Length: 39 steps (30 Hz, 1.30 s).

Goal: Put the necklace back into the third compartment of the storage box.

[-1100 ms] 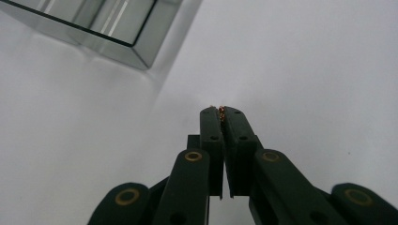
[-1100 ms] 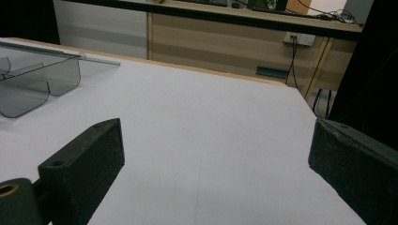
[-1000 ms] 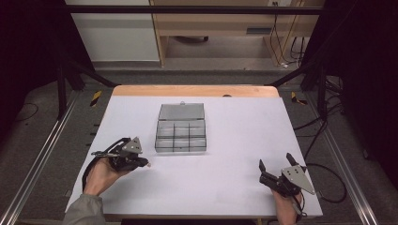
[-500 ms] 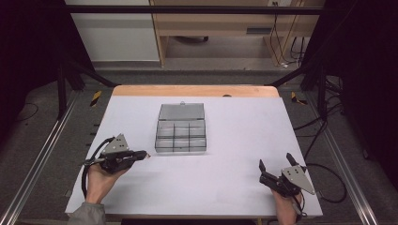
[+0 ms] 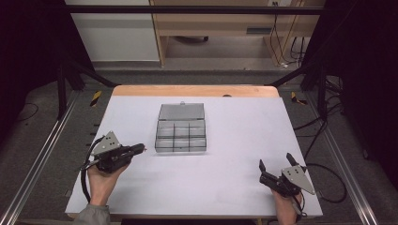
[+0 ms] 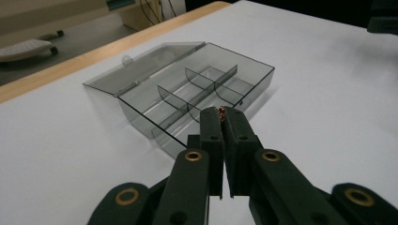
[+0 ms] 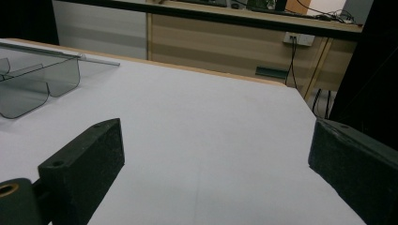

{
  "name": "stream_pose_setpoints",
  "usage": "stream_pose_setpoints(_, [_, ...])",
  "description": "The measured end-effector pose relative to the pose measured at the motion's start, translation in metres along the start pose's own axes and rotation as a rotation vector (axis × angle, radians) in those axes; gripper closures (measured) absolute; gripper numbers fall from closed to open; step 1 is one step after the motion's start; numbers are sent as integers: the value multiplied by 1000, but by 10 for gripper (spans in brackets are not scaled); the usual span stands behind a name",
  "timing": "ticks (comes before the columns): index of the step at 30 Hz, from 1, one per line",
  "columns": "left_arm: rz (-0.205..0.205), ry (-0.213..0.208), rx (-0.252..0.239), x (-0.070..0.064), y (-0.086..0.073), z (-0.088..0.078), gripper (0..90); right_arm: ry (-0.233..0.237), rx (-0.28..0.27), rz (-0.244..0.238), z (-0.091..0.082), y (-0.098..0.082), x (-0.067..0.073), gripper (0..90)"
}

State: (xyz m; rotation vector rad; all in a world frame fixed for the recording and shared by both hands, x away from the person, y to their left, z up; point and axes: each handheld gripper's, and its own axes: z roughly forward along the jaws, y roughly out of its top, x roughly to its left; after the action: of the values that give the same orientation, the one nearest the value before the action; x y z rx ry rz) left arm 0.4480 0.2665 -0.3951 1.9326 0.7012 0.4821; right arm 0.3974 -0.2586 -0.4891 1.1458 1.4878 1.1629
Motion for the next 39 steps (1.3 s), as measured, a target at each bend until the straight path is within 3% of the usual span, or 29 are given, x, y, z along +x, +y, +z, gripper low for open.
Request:
stream_pose_setpoints(7, [-49, 56, -88, -3, 5, -9, 863, -1, 0, 0, 0, 0, 0, 43])
stream_pose_setpoints(9, [-86, 65, -133, -3, 7, -11, 864, -1, 0, 0, 0, 0, 0, 43])
stream_pose_setpoints(13, [-121, 91, -165, -2, 12, -12, 863, -1, 0, 0, 0, 0, 0, 43])
stream_pose_setpoints(18, [-103, 133, -168, -3, 22, -11, 863, -1, 1, 1, 0, 0, 0, 43])
stream_pose_setpoints(28, [-72, 128, -177, -5, 49, -1, 863, 0, 2, 1, 0, 0, 0, 43])
stream_pose_setpoints(39, [-70, 123, -163, -1, 62, 24, 863, 2, -1, 5, 0, 0, -1, 43])
